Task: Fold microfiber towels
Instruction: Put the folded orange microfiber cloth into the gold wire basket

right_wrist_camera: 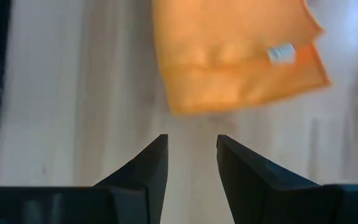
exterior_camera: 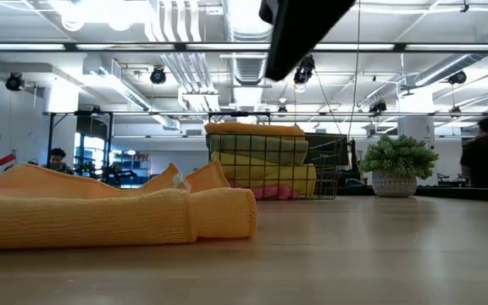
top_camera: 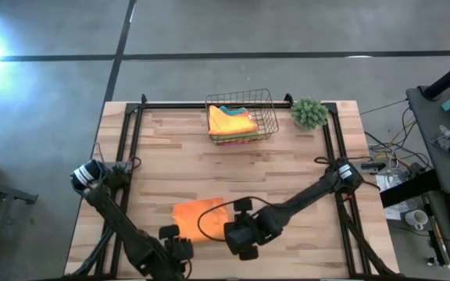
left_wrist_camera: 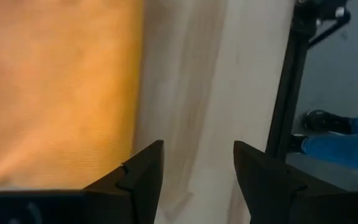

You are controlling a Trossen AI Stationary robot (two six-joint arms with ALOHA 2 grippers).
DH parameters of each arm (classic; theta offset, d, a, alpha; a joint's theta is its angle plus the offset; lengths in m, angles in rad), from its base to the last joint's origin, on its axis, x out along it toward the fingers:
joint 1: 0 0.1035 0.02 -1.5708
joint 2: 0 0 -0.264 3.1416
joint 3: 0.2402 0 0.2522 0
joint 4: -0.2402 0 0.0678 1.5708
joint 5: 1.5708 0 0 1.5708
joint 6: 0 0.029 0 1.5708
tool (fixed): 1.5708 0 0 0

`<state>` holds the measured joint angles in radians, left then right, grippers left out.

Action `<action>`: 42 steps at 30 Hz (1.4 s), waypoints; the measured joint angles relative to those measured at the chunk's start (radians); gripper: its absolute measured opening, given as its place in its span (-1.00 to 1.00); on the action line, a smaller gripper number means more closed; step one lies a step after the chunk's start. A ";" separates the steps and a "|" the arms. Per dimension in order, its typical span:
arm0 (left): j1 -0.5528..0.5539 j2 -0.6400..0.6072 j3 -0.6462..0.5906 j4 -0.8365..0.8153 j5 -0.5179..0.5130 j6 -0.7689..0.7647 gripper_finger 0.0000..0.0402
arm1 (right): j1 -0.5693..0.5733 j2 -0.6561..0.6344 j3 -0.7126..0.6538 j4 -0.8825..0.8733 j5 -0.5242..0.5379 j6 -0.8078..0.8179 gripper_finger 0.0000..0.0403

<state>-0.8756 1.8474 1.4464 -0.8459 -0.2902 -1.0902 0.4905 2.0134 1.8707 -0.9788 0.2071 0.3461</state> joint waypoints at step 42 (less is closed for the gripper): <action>0.030 0.099 -0.034 -0.132 -0.006 0.107 -0.11 | 0.006 0.151 -0.173 0.541 0.082 -0.384 -0.08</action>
<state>-0.8458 1.9469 1.4126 -0.9779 -0.2958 -0.9833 0.4970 2.1639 1.6981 -0.4377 0.2887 -0.0380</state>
